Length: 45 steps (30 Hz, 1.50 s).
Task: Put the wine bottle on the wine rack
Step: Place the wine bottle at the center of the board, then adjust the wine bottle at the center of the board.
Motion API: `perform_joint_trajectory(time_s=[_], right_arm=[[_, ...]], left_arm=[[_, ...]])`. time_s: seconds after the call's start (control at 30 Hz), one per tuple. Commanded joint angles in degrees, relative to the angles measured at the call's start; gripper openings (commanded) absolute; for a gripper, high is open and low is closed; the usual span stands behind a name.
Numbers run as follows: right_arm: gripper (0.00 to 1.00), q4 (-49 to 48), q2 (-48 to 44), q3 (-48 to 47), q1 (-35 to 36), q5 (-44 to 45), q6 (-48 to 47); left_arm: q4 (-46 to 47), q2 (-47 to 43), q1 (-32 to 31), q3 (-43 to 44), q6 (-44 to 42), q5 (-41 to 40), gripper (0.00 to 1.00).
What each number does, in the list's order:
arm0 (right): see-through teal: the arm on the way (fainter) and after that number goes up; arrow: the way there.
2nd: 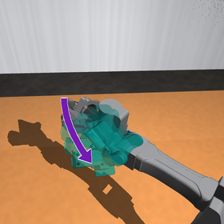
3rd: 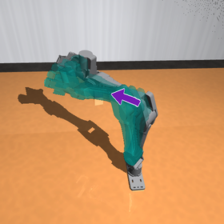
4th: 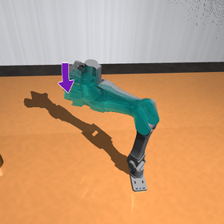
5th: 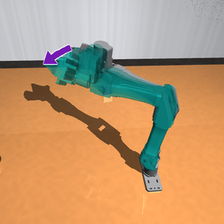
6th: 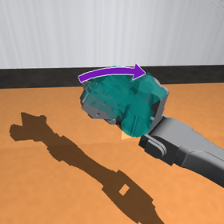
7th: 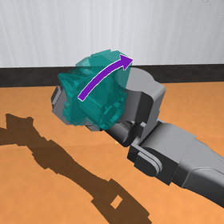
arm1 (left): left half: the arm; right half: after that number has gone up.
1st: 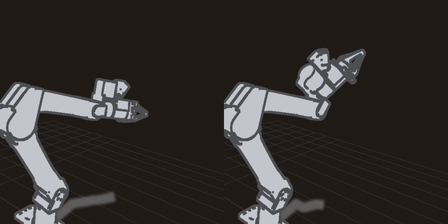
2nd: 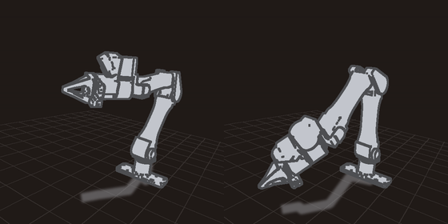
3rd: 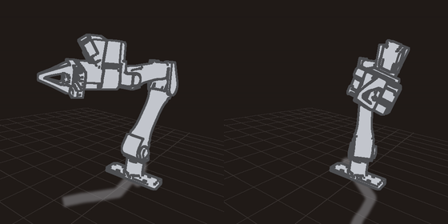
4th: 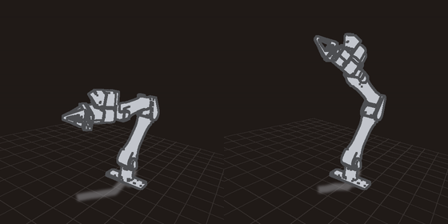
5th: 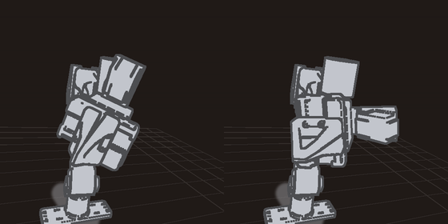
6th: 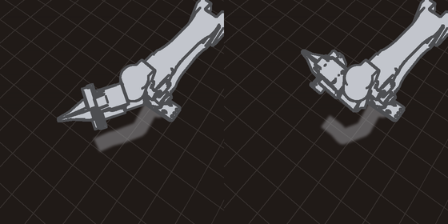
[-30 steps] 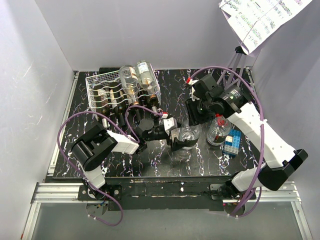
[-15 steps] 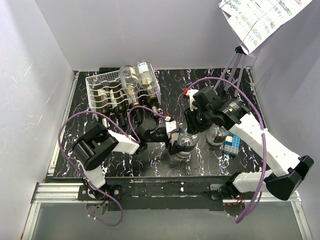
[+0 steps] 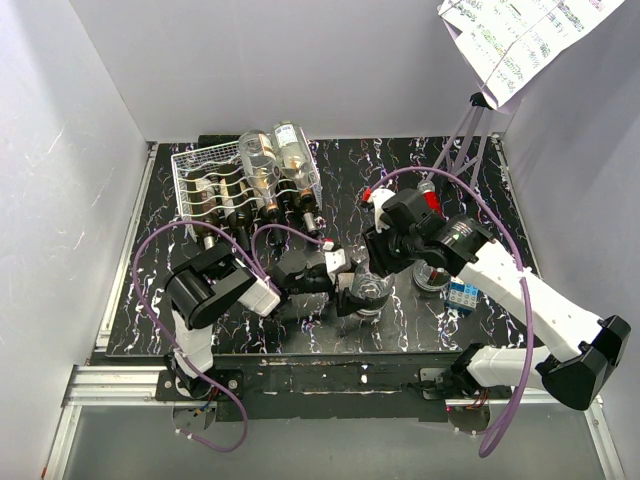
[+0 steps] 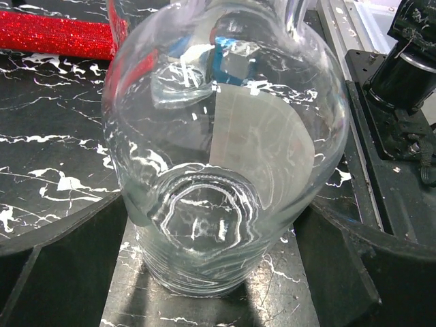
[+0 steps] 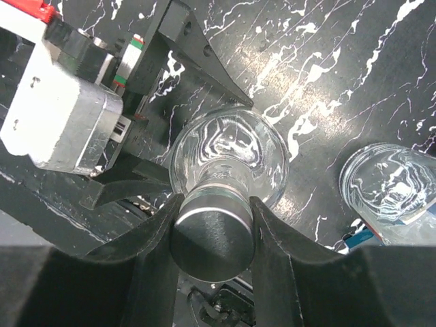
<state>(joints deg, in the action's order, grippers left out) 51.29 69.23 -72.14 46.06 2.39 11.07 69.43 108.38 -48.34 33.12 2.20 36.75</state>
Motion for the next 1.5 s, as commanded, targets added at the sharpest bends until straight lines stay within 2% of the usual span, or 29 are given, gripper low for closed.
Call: perform_joint_trajectory(time_s=[0.0, 0.1, 0.2, 0.33, 0.47, 0.57, 0.7, 0.73, 0.77, 1.1, 1.13, 1.2, 1.3, 1.47], right_arm=[[0.01, -13.84, -2.00, 0.07, 3.42, -14.52, 1.14], [0.01, -14.55, -1.82, 0.77, 3.68, -14.08, 1.85], [0.01, -15.08, -1.47, 1.21, 3.95, -13.73, 2.90], [0.01, -16.57, -1.47, 2.61, 4.12, -12.77, 6.32], [0.01, -18.59, -2.17, 4.28, 4.47, -12.06, 9.93], [0.01, -18.42, -2.35, 4.38, 4.65, -11.36, 10.90], [0.01, -16.40, -2.70, 3.06, 4.65, -10.04, 10.82], [0.01, -15.96, -2.70, 2.53, 4.65, -9.60, 10.73], [0.01, -15.69, -2.79, 2.18, 4.65, -9.34, 10.55], [0.01, -11.13, -1.73, -4.59, 4.65, -5.30, 10.29], [0.05, -10.77, -1.82, -4.94, 4.65, -5.12, 10.37], [0.29, -10.94, -2.08, -4.68, 4.65, -5.20, 10.55], [0.48, -10.33, -1.91, -4.50, 4.65, -5.12, 10.90], [0.58, -9.98, -1.64, -3.98, 4.65, -5.03, 11.16]], left_arm=[[-2.17, 0.52, -0.71, 5.45, 5.09, 0.25, 0.98], [-4.81, 0.87, -0.88, 7.30, 5.27, 1.21, 0.98], [-15.35, 1.48, -1.41, 11.25, 0.81, 5.94, 0.98], [-7.31, 2.97, -1.76, 8.28, 3.07, 5.61, 0.98], [-3.35, 4.56, -1.85, 7.31, 5.79, 5.00, 0.96], [-6.83, 3.51, -1.85, 7.39, 5.81, 3.59, 0.61], [-15.18, -0.70, -1.85, 8.18, 1.16, 1.66, 0.34], [-17.90, -1.58, -1.85, 8.62, -0.25, 1.31, 0.22], [-20.45, -3.16, -1.85, 9.23, -1.39, 0.87, 0.00], [-29.87, -10.72, -1.85, 9.85, -4.74, -1.51, 0.00], [-30.40, -11.60, -1.85, 9.59, -4.92, -1.77, 0.00], [-32.07, -13.71, -1.85, 9.41, -5.45, -2.30, 0.00], [-35.32, -15.91, -1.85, 9.33, -6.59, -3.26, 0.00], [-38.14, -19.16, -1.85, 7.13, -7.99, -5.64, 0.00]])
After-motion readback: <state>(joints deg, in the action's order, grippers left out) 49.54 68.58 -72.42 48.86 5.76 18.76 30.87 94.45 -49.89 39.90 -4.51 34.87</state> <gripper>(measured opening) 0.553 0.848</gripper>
